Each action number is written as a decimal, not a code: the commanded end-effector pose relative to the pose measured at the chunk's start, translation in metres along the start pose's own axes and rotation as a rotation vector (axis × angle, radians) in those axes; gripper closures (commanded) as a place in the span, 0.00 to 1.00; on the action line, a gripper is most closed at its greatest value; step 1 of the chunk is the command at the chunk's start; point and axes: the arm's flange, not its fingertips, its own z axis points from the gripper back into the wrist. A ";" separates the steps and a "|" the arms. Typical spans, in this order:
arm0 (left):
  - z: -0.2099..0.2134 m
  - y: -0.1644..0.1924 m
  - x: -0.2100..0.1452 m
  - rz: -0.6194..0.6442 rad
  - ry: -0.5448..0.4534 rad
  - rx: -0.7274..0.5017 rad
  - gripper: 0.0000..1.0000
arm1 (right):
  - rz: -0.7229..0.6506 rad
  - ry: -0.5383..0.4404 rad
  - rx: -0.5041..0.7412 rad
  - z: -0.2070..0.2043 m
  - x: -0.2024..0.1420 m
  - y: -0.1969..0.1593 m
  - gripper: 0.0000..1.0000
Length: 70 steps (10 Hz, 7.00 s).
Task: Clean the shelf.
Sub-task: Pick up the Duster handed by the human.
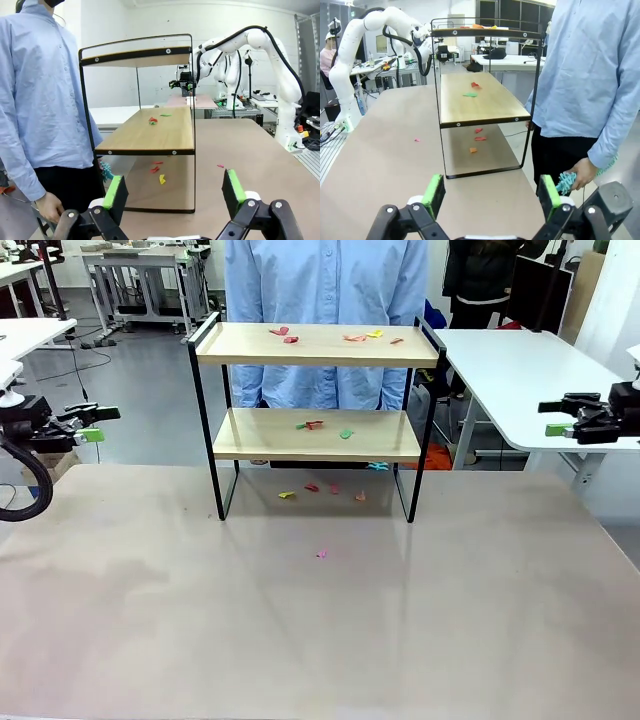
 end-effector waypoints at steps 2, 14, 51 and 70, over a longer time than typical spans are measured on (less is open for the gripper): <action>-0.001 0.001 -0.001 0.000 0.004 -0.007 0.00 | -0.004 0.000 -0.001 0.000 -0.003 0.000 0.00; -0.001 0.001 -0.001 0.000 0.004 -0.007 0.00 | -0.004 0.000 -0.001 0.000 -0.003 0.000 0.00; -0.001 0.001 -0.001 0.000 0.004 -0.007 0.00 | -0.453 0.577 -0.806 -0.161 0.218 0.115 0.00; -0.001 0.001 -0.001 0.000 0.004 -0.007 0.00 | -0.669 0.807 -0.906 -0.178 0.209 0.111 1.00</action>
